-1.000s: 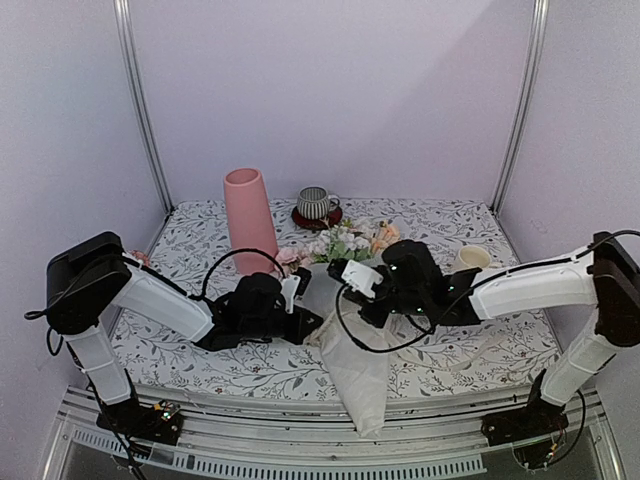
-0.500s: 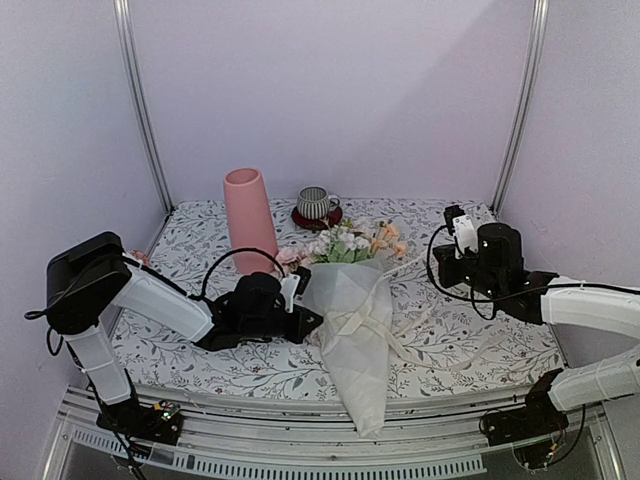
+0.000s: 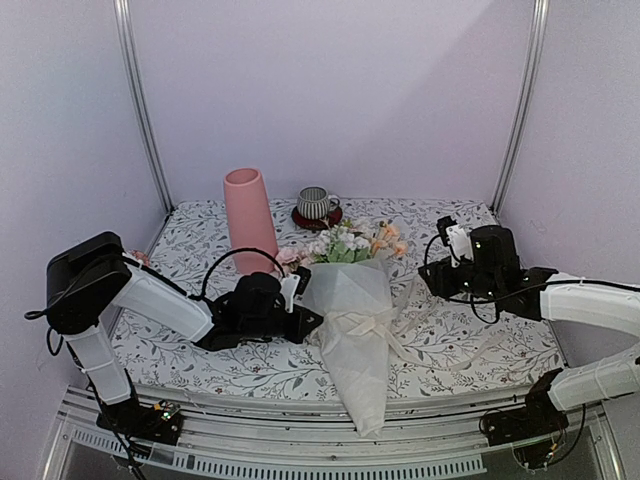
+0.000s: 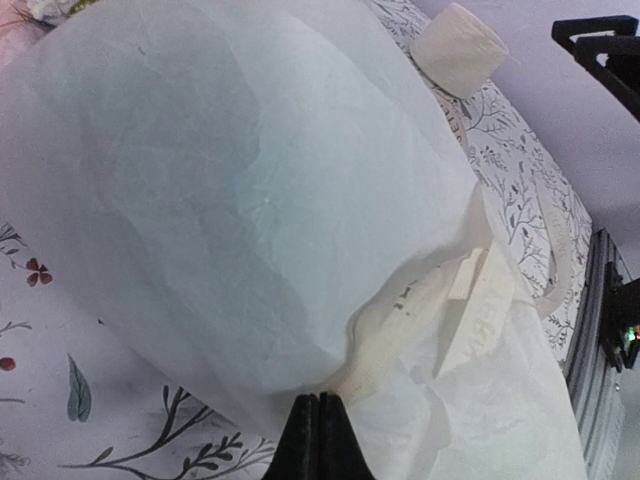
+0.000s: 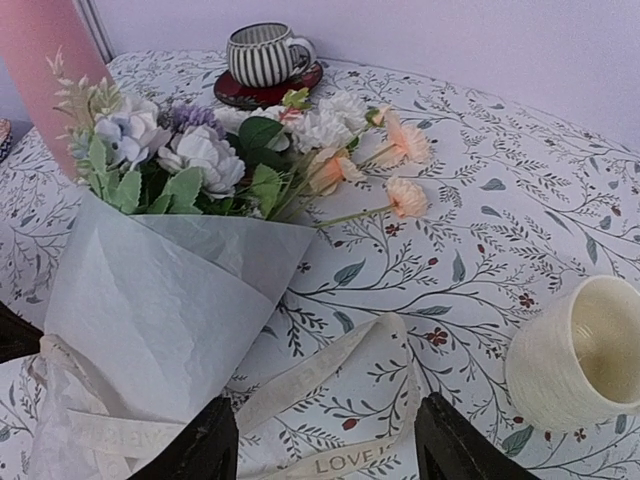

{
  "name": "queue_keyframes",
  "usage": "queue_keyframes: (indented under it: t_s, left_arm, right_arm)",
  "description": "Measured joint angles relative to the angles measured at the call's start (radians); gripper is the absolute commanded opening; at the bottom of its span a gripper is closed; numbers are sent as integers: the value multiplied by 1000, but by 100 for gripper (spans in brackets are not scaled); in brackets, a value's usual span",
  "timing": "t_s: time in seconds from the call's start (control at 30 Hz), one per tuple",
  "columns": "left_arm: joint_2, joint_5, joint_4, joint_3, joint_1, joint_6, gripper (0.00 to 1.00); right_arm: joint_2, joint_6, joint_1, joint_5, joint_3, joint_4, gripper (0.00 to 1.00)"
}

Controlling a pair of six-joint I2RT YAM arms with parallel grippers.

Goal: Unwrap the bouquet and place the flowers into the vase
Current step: Untie the half-tied ribbon from the folded wrapping paper.

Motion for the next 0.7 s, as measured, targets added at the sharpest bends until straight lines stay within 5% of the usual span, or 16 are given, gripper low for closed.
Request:
queue_keyframes:
  t_s: [0.4, 0.7]
  left_arm:
    - [0, 3, 6, 0, 0, 0, 0]
    - [0, 3, 6, 0, 0, 0, 0]
  right_arm:
    - [95, -68, 13, -327, 90, -150, 59]
    - [240, -153, 146, -385, 170, -195, 62]
